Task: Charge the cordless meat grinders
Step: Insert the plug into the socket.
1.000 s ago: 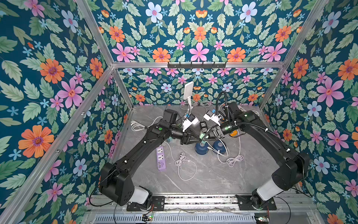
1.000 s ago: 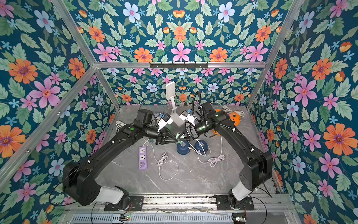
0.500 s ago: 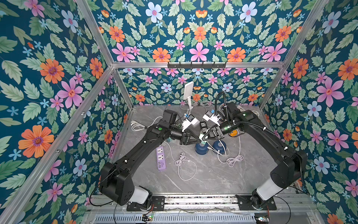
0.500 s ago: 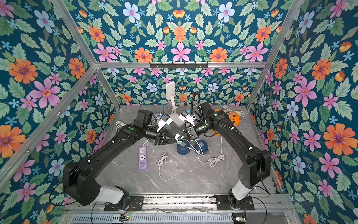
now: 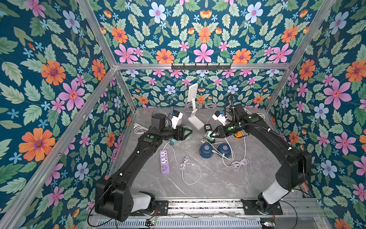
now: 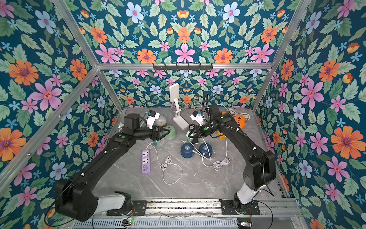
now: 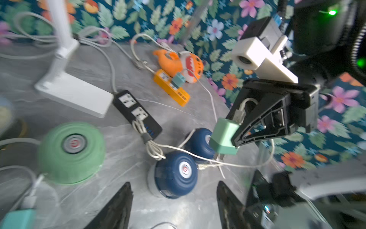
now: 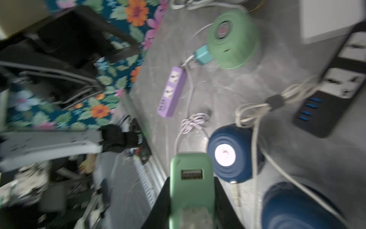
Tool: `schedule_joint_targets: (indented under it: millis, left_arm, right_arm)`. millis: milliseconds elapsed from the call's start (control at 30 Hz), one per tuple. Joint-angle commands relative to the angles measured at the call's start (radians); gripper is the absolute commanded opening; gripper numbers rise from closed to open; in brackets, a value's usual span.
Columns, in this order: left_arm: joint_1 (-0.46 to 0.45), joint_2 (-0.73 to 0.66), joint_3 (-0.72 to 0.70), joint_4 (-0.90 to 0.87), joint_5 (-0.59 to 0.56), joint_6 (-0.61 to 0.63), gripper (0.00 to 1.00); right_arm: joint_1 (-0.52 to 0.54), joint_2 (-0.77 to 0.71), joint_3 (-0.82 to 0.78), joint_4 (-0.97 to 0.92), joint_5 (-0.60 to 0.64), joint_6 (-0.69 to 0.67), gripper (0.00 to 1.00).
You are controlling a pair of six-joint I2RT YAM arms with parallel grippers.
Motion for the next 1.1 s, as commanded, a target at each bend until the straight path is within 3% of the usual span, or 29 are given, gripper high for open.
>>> schedule_joint_targets:
  millis: [0, 133, 200, 367, 633, 1067]
  left_arm:
    - [-0.002, -0.101, -0.161, 0.225, -0.24, -0.146, 0.69]
    - [-0.06, -0.262, -0.381, 0.421, -0.375, -0.227, 0.75]
    - [-0.112, -0.327, -0.456, 0.473, -0.463, -0.234, 0.89]
    - [-0.204, -0.424, -0.553, 0.485, -0.636, -0.226, 0.94]
    - [-0.211, -0.488, -0.634, 0.54, -0.696, -0.258, 0.96]
    - [-0.211, -0.416, -0.638, 0.585, -0.675, -0.266, 0.95]
  right_arm:
    - [0.001, 0.043, -0.007, 0.152, 0.361, 0.087, 0.0]
    - [0.002, 0.105, -0.004, 0.247, 0.503, 0.113, 0.0]
    - [0.004, 0.146, 0.0, 0.294, 0.537, 0.122, 0.0]
    - [0.019, 0.265, 0.054, 0.346, 0.57, 0.123, 0.0]
    - [0.029, 0.352, 0.053, 0.417, 0.605, 0.175, 0.0]
    - [0.033, 0.42, 0.059, 0.443, 0.603, 0.215, 0.0]
